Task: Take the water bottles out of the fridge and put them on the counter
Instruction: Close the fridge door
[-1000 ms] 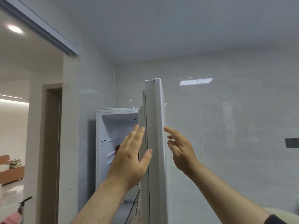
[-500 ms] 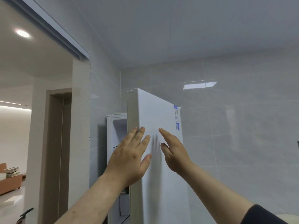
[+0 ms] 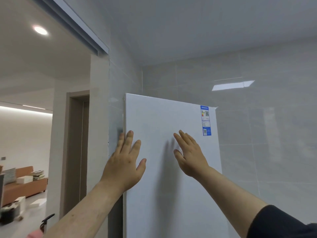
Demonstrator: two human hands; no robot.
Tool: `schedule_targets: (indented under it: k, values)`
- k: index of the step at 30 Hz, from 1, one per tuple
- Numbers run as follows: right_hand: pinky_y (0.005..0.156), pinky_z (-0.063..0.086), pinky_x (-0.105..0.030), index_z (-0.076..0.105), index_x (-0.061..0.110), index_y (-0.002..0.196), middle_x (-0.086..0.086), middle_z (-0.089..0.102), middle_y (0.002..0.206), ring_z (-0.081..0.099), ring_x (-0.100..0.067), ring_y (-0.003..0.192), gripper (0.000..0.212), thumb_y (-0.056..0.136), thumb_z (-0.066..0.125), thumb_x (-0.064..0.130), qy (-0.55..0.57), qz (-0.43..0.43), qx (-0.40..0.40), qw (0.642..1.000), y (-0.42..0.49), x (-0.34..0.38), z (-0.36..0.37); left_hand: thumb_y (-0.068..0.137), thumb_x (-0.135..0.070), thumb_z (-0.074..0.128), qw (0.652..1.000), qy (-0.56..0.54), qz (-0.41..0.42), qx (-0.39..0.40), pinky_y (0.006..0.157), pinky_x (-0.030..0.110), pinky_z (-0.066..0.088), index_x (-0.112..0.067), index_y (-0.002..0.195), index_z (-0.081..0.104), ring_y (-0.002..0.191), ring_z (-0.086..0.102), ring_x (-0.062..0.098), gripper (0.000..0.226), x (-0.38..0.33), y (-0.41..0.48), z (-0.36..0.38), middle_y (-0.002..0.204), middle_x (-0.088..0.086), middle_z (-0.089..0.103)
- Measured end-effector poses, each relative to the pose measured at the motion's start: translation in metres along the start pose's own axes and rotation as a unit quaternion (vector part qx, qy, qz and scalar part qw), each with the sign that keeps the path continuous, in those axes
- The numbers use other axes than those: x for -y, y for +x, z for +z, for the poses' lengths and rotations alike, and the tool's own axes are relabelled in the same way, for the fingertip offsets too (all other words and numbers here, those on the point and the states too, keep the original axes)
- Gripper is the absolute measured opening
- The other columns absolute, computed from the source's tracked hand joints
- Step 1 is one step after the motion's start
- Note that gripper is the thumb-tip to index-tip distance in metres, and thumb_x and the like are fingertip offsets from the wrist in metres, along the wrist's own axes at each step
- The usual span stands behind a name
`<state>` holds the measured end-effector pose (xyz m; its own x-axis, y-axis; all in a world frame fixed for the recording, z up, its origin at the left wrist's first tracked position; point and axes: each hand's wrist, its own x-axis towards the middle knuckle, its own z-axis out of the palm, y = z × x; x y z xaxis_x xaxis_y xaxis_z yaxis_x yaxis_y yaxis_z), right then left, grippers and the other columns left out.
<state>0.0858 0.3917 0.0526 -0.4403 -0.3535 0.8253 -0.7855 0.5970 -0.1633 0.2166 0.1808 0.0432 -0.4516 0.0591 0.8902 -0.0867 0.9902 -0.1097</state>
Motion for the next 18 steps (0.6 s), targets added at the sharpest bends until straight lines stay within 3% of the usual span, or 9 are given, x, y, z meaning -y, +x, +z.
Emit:
schedule_targets:
  k: [3, 8, 18]
  values:
    - [0.117, -0.001, -0.026, 0.017, 0.029, 0.156, 0.006, 0.007, 0.165, 0.001, -0.015, 0.151, 0.060, 0.098, 0.034, 0.038, -0.021, -0.018, 0.002, 1.000, 0.014, -0.014, 0.019, 0.089, -0.050, 0.037, 0.999, -0.002, -0.037, 0.013, 0.112, 0.042, 0.026, -0.016, 0.150, 0.034, 0.149, -0.001, 0.029, 0.070, 0.014, 0.007, 0.019, 0.163, 0.009, 0.007]
    - [0.120, 0.000, -0.034, 0.020, 0.026, 0.155, 0.002, 0.011, 0.165, 0.004, -0.020, 0.151, 0.069, 0.090, 0.022, 0.046, -0.051, -0.022, 0.011, 0.998, 0.037, -0.040, 0.047, 0.091, -0.048, 0.038, 0.997, -0.014, -0.071, 0.020, 0.115, 0.041, 0.020, -0.015, 0.153, 0.026, 0.150, -0.009, 0.029, 0.070, 0.039, 0.022, 0.054, 0.164, 0.011, -0.001]
    - [0.119, 0.016, -0.045, 0.035, 0.021, 0.150, -0.005, 0.026, 0.161, 0.018, -0.031, 0.148, 0.061, 0.090, 0.039, 0.034, -0.128, -0.027, 0.023, 0.991, 0.071, -0.063, 0.093, 0.095, -0.039, 0.049, 0.994, -0.065, -0.090, 0.024, 0.118, 0.046, 0.017, -0.013, 0.151, 0.025, 0.150, -0.008, 0.031, 0.067, 0.095, 0.052, 0.128, 0.164, 0.011, -0.002]
